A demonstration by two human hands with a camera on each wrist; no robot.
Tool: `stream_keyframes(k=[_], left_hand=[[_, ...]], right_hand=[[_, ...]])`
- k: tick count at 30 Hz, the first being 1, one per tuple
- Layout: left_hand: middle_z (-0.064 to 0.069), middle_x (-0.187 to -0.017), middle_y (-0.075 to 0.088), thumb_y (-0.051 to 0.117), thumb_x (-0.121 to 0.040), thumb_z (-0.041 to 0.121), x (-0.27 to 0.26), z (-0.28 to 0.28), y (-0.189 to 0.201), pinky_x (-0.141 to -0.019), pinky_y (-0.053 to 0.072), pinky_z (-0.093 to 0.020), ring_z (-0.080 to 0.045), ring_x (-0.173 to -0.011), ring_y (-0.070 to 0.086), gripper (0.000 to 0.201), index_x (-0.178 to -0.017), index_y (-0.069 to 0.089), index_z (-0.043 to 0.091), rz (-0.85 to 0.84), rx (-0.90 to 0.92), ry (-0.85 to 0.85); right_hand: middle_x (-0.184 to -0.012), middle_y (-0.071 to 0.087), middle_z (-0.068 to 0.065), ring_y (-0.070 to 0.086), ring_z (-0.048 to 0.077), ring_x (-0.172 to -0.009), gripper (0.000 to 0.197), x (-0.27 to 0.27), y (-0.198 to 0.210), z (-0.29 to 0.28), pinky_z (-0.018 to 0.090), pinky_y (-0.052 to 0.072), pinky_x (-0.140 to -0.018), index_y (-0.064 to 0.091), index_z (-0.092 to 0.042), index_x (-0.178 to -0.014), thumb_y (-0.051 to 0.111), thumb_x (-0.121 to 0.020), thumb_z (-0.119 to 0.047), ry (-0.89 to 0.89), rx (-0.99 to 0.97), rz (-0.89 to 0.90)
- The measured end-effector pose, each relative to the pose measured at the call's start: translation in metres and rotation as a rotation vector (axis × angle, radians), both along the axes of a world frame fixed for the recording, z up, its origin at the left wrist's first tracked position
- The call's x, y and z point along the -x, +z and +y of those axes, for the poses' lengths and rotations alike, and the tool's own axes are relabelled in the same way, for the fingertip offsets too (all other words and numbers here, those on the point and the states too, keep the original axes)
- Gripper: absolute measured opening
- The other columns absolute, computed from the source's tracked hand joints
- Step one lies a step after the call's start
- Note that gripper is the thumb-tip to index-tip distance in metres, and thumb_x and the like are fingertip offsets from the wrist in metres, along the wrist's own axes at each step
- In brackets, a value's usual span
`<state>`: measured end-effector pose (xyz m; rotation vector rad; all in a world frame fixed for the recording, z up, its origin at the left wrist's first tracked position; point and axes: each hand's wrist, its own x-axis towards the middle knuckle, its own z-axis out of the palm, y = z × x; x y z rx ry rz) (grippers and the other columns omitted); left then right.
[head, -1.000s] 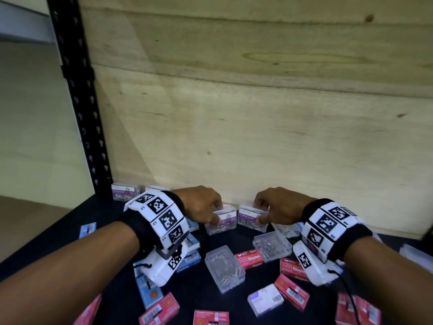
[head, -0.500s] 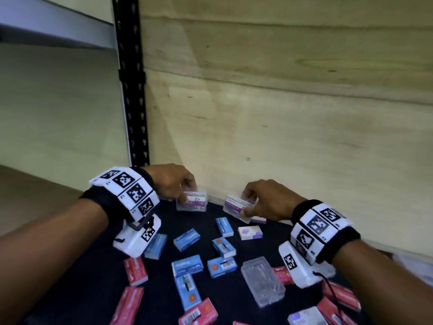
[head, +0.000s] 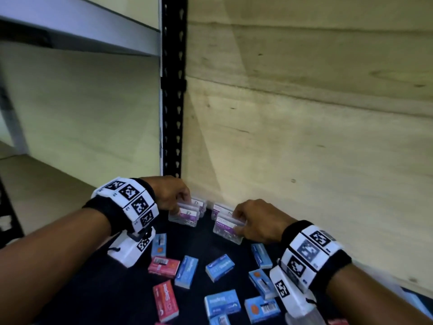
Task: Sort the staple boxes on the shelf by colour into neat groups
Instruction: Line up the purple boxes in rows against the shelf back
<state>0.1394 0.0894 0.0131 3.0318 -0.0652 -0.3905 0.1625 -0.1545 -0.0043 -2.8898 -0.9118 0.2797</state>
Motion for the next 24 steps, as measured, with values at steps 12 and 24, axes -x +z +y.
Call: stream_keyframes(k=[12,24], left_hand=[[0.002,-0.130,0.057,0.070,-0.090,0.019,-0.011,0.008,-0.013,-0.086,0.040,-0.019,-0.015,-0.116,0.054,0.043,-0.131,0.059,0.023,0.031,0.075,-0.006],[0.001,-0.131,0.058,0.073,-0.087,0.017,-0.006,0.012,-0.014,-0.093,0.044,-0.022,-0.015,-0.117,0.055,0.047,-0.131,0.056,0.020,-0.025,0.107,0.027]], right_hand=[[-0.124,0.062,0.010,0.061,0.027,-0.109,0.040,-0.005,-0.005,0.037,0.035,0.052,-0.092,0.059,-0.014,-0.128,0.062,-0.094,-0.035,0.051,0.122,-0.025],[-0.126,0.050,0.007,0.058,0.028,-0.107,0.040,-0.002,-0.003,0.035,0.037,0.050,-0.088,0.054,-0.016,-0.128,0.062,-0.094,-0.035,0.095,0.086,-0.144]])
